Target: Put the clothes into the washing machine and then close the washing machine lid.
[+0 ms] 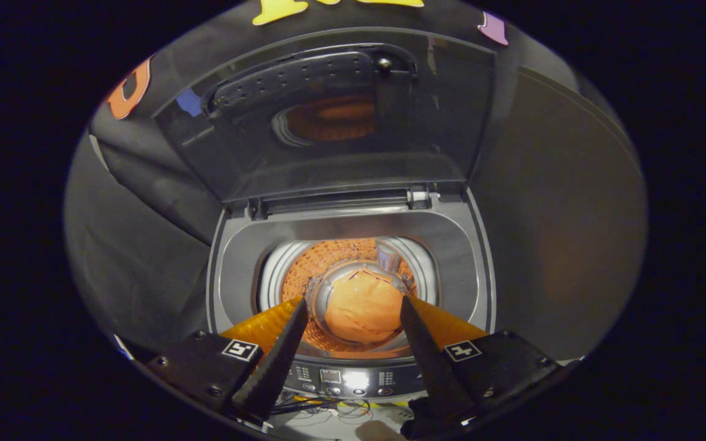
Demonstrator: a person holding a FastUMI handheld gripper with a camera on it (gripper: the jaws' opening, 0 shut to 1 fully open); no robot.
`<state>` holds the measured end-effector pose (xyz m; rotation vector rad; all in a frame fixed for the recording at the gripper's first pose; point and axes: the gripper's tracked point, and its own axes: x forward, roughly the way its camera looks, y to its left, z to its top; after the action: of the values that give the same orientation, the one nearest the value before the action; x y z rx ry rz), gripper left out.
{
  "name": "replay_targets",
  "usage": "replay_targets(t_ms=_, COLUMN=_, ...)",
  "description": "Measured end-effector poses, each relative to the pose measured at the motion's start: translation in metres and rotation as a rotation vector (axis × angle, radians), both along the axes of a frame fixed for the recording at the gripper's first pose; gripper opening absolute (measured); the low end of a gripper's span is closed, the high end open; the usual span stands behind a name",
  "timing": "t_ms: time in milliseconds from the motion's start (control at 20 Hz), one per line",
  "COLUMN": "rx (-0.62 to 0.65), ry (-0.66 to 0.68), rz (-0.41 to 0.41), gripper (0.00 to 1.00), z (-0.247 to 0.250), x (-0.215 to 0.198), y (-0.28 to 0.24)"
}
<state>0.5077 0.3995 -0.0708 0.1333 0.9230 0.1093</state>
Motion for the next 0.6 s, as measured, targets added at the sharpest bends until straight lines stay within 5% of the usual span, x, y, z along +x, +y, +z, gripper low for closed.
replay_targets(t_ms=600, rx=-0.025, ry=-0.161, rz=0.028, gripper=0.95, z=0.058, x=0.000, y=0.002)
